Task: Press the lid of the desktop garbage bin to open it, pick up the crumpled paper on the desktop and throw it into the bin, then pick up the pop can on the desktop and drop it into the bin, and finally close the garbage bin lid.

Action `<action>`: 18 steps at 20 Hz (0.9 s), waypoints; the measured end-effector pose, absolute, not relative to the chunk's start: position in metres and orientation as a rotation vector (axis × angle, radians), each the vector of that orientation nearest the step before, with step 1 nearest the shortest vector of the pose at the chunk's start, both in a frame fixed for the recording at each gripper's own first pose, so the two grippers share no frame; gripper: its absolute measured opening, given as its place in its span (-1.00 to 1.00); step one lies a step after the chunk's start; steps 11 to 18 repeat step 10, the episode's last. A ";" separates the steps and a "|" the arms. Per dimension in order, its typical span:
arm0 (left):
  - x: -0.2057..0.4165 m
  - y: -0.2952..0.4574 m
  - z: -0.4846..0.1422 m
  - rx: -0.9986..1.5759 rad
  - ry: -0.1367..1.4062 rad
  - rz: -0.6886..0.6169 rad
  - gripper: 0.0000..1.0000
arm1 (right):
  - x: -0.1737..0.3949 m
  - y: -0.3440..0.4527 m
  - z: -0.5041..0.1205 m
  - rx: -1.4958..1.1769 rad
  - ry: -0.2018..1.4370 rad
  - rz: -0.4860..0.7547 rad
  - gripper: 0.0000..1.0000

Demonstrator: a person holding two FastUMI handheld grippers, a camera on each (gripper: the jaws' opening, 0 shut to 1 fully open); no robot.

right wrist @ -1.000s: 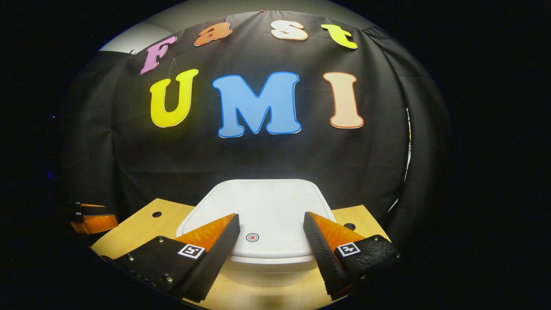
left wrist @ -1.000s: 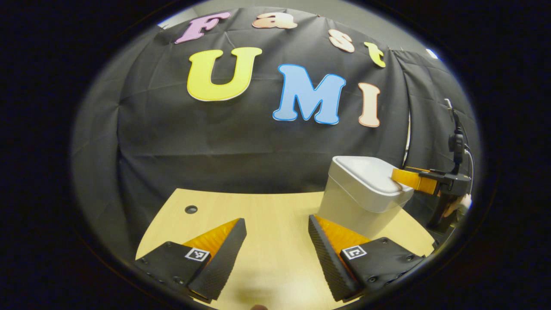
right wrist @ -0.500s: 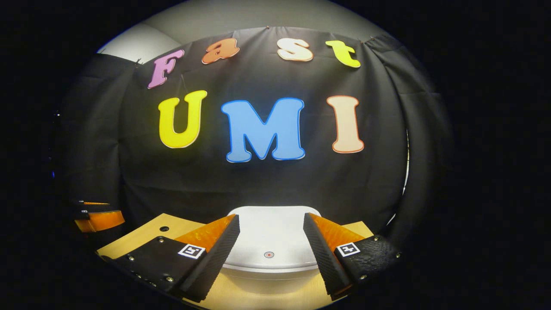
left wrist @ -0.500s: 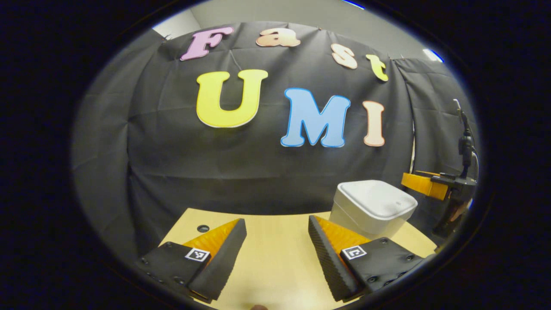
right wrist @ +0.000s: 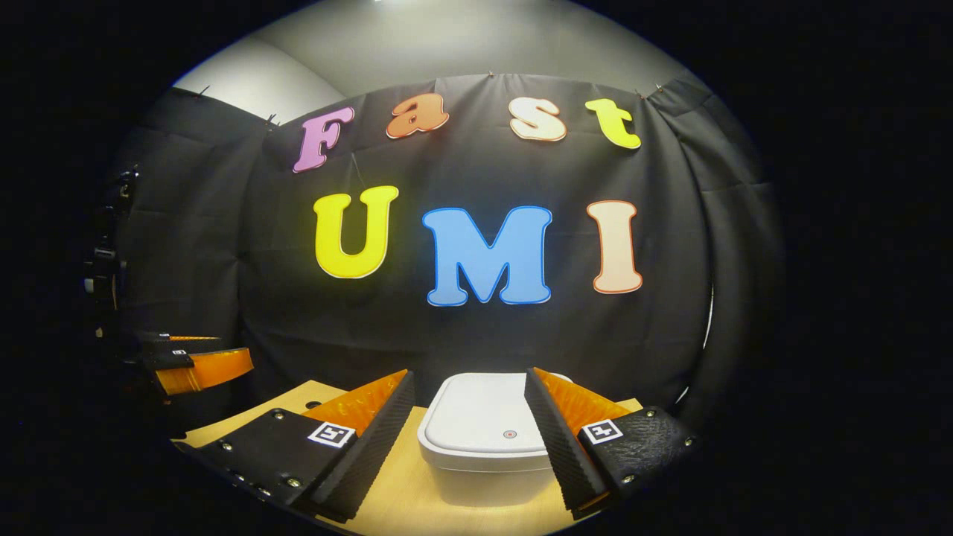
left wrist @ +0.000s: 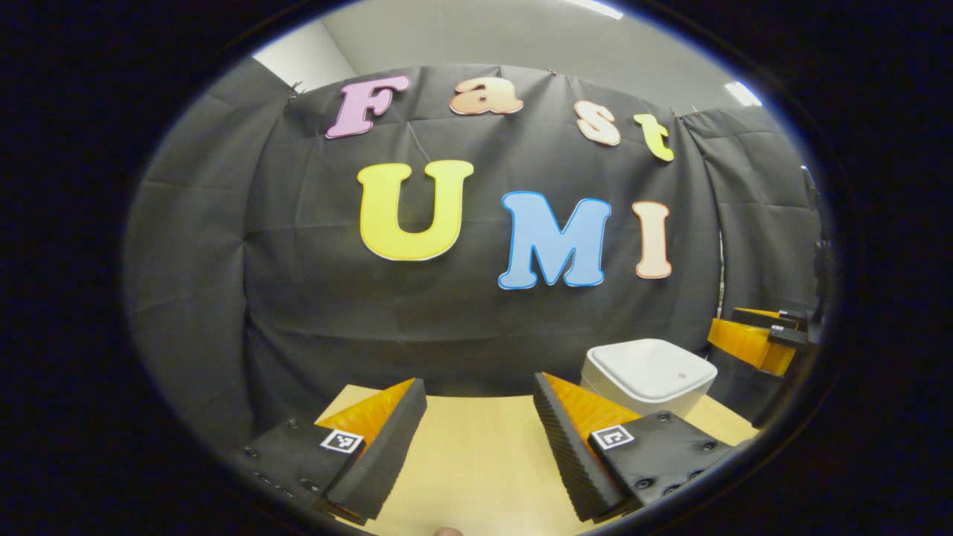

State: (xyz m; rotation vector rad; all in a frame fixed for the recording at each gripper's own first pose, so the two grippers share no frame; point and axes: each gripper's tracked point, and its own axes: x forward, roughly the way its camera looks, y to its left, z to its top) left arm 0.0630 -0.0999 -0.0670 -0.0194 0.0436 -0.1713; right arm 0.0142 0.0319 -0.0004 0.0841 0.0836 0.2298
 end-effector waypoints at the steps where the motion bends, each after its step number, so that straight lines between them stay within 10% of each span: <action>1: 0.058 -0.099 -0.065 -0.021 0.042 -0.171 0.92 | 0.009 0.032 -0.001 0.090 0.080 0.229 0.90; 18: 0.022 -0.088 -0.087 -0.054 0.092 -0.169 0.92 | -0.020 0.037 -0.023 0.085 0.096 0.235 0.90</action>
